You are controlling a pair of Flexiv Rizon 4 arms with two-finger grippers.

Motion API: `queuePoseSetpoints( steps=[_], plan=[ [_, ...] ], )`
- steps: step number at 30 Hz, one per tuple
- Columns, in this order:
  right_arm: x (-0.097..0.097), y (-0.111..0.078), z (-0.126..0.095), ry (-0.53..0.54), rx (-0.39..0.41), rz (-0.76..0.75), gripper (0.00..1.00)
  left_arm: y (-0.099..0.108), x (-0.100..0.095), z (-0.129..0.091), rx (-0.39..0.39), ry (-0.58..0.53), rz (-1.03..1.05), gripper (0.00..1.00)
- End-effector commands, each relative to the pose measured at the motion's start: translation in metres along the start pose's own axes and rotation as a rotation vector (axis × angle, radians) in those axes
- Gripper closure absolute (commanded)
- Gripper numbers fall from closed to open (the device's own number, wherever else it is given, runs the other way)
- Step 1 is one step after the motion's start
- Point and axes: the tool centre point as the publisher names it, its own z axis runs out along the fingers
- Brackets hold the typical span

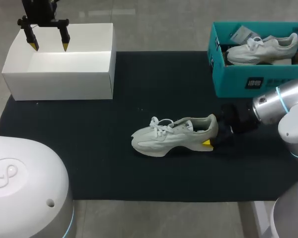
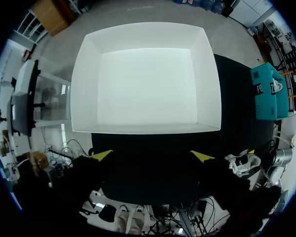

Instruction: Take the shoe out of the shoebox, open the shoe tongue, remove and reinsert the insole, then place the shoe into the shoebox

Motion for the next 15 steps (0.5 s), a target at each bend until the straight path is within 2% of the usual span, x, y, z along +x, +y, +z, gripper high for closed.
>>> queuePoseSetpoints(
  steps=[1, 9, 12, 15],
  plan=[
    [0.000, -0.001, 0.005, -0.001, 0.002, 0.000, 1.00, 0.000, 0.000, 0.000, 0.000, 0.000, 0.000, 0.00],
    [0.000, -0.001, 0.005, -0.001, 0.002, 0.000, 1.00, 0.000, 0.000, 0.000, 0.000, 0.000, 0.000, 0.00],
    [0.000, -0.001, 0.005, -0.001, 0.002, 0.000, 1.00, 0.017, 0.000, -0.012, 0.006, 0.009, -0.038, 0.00],
    [0.000, -0.001, 0.005, -0.001, 0.002, 0.000, 1.00, 0.038, 0.009, -0.021, 0.037, -0.030, -0.058, 0.00]
  ],
)
